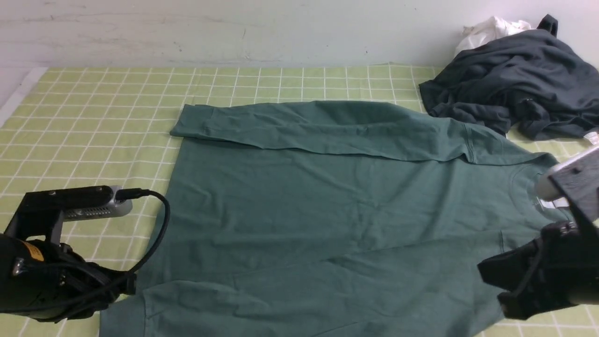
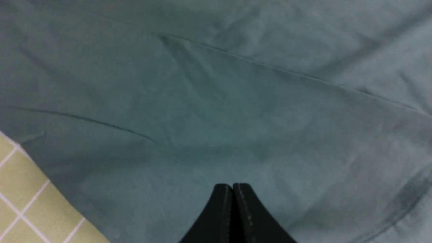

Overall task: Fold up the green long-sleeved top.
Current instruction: Use the left arm to clamp the cuff closest to it

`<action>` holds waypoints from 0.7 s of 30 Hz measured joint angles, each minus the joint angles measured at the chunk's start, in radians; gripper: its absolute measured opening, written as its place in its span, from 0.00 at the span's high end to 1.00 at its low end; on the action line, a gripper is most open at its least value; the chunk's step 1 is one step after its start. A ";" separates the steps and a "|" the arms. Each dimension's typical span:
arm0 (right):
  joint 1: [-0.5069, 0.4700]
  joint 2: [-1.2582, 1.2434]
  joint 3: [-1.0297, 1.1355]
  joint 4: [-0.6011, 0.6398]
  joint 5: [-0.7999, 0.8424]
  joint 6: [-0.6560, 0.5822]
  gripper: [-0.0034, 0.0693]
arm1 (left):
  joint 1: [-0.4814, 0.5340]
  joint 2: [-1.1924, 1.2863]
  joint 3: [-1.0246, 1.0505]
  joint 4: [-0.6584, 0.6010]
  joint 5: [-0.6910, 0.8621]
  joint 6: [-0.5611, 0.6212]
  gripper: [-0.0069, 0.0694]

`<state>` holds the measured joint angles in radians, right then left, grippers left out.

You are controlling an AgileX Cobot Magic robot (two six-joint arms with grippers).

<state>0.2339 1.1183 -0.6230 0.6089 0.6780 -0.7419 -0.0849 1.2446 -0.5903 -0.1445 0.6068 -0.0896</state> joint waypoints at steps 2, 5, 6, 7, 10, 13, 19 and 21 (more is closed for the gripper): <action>0.038 0.031 0.000 0.033 -0.014 -0.030 0.97 | 0.024 0.038 -0.001 -0.047 0.011 0.057 0.74; 0.099 0.068 0.000 0.068 -0.032 -0.045 0.97 | 0.056 0.100 -0.005 -0.123 0.015 0.118 0.57; 0.108 0.072 0.000 0.070 -0.033 -0.049 0.97 | 0.061 0.116 -0.009 -0.130 0.015 0.125 0.55; 0.123 0.080 0.000 0.072 -0.035 -0.054 0.97 | 0.070 0.135 -0.012 -0.136 0.011 0.131 0.51; 0.147 0.089 0.000 0.075 -0.036 -0.069 0.97 | 0.084 0.169 -0.019 -0.138 -0.010 0.141 0.44; 0.163 0.090 0.000 0.075 -0.037 -0.084 0.97 | 0.091 0.212 -0.021 -0.119 -0.035 0.141 0.40; 0.165 0.090 0.000 0.111 -0.048 -0.086 0.97 | 0.093 0.280 -0.029 -0.131 -0.062 0.132 0.45; 0.165 0.090 0.000 0.119 -0.051 -0.087 0.97 | 0.093 0.283 -0.030 -0.128 -0.062 0.133 0.52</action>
<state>0.3988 1.2082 -0.6230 0.7275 0.6272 -0.8290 0.0082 1.5272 -0.6198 -0.2727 0.5451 0.0433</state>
